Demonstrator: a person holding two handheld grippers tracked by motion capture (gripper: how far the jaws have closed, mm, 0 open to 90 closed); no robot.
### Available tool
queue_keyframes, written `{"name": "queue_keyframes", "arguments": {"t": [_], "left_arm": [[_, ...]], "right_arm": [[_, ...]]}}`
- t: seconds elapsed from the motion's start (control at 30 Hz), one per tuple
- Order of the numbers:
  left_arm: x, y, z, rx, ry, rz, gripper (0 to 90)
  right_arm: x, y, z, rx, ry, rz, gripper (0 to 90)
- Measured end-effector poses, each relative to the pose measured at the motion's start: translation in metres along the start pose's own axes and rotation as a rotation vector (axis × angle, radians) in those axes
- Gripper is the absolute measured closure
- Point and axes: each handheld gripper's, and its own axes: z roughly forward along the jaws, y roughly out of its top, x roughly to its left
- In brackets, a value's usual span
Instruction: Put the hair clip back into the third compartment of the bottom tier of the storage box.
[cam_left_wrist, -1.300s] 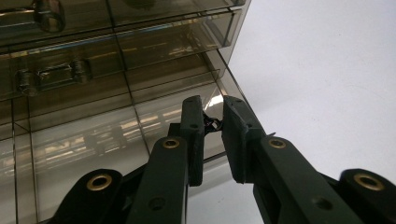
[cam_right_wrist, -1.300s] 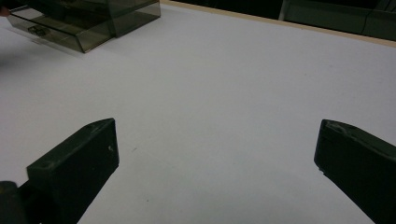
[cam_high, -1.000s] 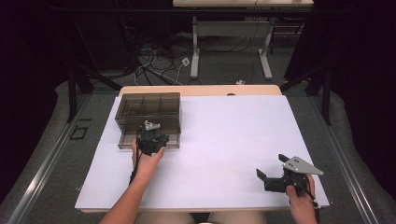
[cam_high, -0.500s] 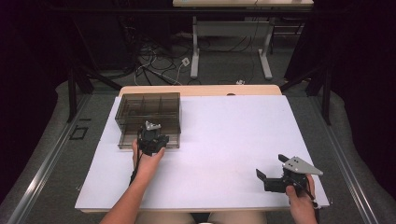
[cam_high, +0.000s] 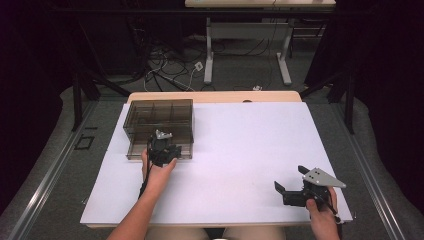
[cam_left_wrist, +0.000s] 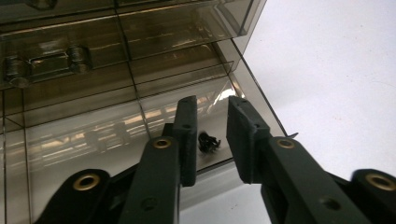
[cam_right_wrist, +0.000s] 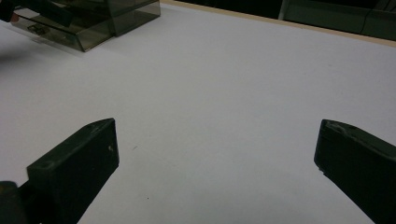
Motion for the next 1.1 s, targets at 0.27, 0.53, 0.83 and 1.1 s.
{"name": "queue_keyframes", "arguments": {"t": [0.27, 0.53, 0.83, 1.1], "left_arm": [[0.000, 0.000, -0.003, -0.011, -0.002, -0.002, 67.7], [-0.002, 0.000, -0.007, -0.035, -0.016, -0.004, 63.3], [-0.002, 0.000, -0.013, -0.065, -0.022, 0.014, 55.6], [-0.003, 0.000, -0.016, -0.088, -0.022, 0.013, 49.1]], "right_arm": [[0.000, 0.000, -0.001, -0.001, 0.005, 0.004, 0.0], [0.001, 0.001, 0.000, -0.008, 0.006, -0.013, 0.0], [0.002, 0.001, 0.000, -0.001, 0.002, -0.015, 0.0], [0.002, 0.002, -0.001, 0.000, 0.003, -0.008, 0.0]]}}
